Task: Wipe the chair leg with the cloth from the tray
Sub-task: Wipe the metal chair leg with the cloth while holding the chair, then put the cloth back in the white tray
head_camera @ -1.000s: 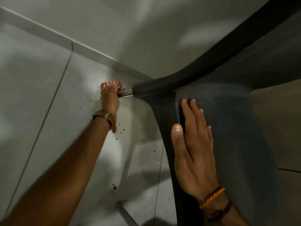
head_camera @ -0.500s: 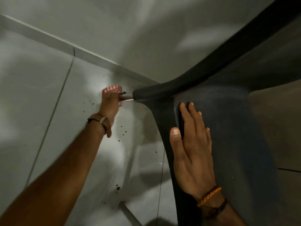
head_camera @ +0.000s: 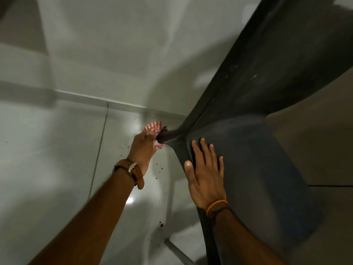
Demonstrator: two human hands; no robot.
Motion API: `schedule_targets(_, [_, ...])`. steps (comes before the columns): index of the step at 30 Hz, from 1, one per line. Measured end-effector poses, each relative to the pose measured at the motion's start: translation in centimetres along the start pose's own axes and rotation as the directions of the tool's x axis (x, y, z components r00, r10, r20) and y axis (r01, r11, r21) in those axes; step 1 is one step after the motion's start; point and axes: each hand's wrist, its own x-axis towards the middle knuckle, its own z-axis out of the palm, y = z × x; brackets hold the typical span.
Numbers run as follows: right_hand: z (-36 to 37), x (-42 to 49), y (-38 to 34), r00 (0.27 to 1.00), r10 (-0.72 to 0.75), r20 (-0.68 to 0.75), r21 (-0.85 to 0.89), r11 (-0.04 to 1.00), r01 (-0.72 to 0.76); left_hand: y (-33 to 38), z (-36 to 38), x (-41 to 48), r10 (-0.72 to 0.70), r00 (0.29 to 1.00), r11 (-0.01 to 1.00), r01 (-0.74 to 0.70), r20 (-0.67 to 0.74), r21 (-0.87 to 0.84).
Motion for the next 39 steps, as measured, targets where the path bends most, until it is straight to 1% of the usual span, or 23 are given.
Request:
schedule_targets(4, [-0.2, -0.1, 0.0, 1.0, 0.009, 0.028, -0.015, 1.0, -0.009, 2.2, -2.2, -1.9, 0.06, 0.997, 0.989, -0.066, 0.043, 0.133])
schedule_targets(7, [-0.7, -0.1, 0.1, 0.995, 0.006, 0.103, 0.004, 1.0, -0.006, 4.5, -3.8, -3.9, 0.093, 0.993, 0.987, -0.101, 0.07, 0.122])
schedule_targets(8, [-1.4, 0.0, 0.1, 0.991, 0.012, 0.137, 0.036, 0.999, -0.017, 5.4, -4.2, -4.6, 0.13, 0.988, 0.975, -0.142, 0.08, 0.169])
schedule_targets(10, [-3.1, 0.0, -0.1, 0.987, 0.017, 0.159, 0.076, 0.997, -0.029, 7.1, -4.7, -6.3, 0.22, 0.971, 0.907, -0.24, 0.099, 0.347])
schedule_targets(12, [-6.0, -0.5, -0.5, 0.992, 0.025, 0.123, 0.092, 0.995, -0.037, 9.6, -4.6, -8.5, 0.296, 0.949, 0.821, -0.311, 0.109, 0.479])
schedule_targets(13, [-7.8, -0.9, -0.7, 0.994, 0.031, 0.104, 0.094, 0.995, -0.041, 11.1, -4.3, -9.8, 0.31, 0.943, 0.792, -0.324, 0.117, 0.518])
schedule_targets(16, [-13.3, -2.2, -1.4, 0.996, 0.056, 0.064, 0.069, 0.996, -0.06, 16.2, -3.0, -13.7, 0.357, 0.926, 0.712, -0.355, 0.123, 0.606])
schedule_targets(19, [-19.8, -3.8, -2.2, 0.995, 0.079, 0.058, 0.062, 0.995, -0.082, 22.6, -1.5, -18.5, 0.432, 0.891, 0.615, -0.403, 0.138, 0.678])
schedule_targets(21, [-23.9, -5.1, -2.8, 0.996, 0.082, 0.035, 0.063, 0.994, -0.084, 27.0, -0.4, -21.9, 0.432, 0.891, 0.633, -0.411, 0.141, 0.656])
schedule_targets(22, [-26.3, -5.8, -3.2, 0.996, 0.088, 0.018, 0.074, 0.993, -0.089, 29.4, 0.2, -23.6, 0.453, 0.878, 0.627, -0.438, 0.155, 0.645])
schedule_targets(23, [-28.6, -6.5, -3.4, 0.995, 0.095, -0.005, 0.084, 0.992, -0.094, 31.8, 0.9, -25.3, 0.492, 0.852, 0.592, -0.478, 0.178, 0.649])
schedule_targets(25, [-33.1, -7.7, -3.7, 0.993, 0.104, -0.058, 0.093, 0.991, -0.099, 36.1, 2.2, -28.1, 0.595, 0.766, 0.474, -0.578, 0.242, 0.664])
schedule_targets(27, [-38.2, -9.2, -3.1, 0.984, 0.127, -0.125, 0.098, 0.989, -0.115, 40.4, 4.7, -30.9, 0.672, 0.681, 0.381, -0.655, 0.29, 0.653])
schedule_targets(30, [-45.2, -11.9, -1.2, 0.956, 0.18, -0.232, 0.1, 0.982, -0.16, 44.8, 9.8, -35.0, 0.723, 0.6, 0.306, -0.722, 0.342, 0.621])
schedule_targets(31, [-47.4, -13.1, -0.2, 0.941, 0.203, -0.27, 0.097, 0.978, -0.183, 45.7, 12.1, -36.5, 0.736, 0.564, 0.278, -0.756, 0.375, 0.592])
schedule_targets(33, [-51.2, -15.8, 2.0, 0.91, 0.253, -0.329, 0.089, 0.968, -0.236, 46.3, 16.7, -39.5, 0.739, 0.492, 0.221, -0.822, 0.46, 0.525])
schedule_targets(34, [-52.9, -17.2, 3.3, 0.894, 0.279, -0.351, 0.089, 0.96, -0.265, 46.1, 19.1, -41.1, 0.729, 0.466, 0.208, -0.849, 0.502, 0.486])
schedule_targets(36, [-55.5, -19.8, 5.9, 0.86, 0.337, -0.385, 0.096, 0.941, -0.325, 45.0, 23.5, -43.9, 0.703, 0.416, 0.194, -0.893, 0.577, 0.407])
schedule_targets(39, [-58.0, -24.7, 10.3, 0.785, 0.443, -0.433, 0.12, 0.891, -0.437, 42.4, 30.1, -48.3, 0.648, 0.357, 0.198, -0.932, 0.673, 0.303])
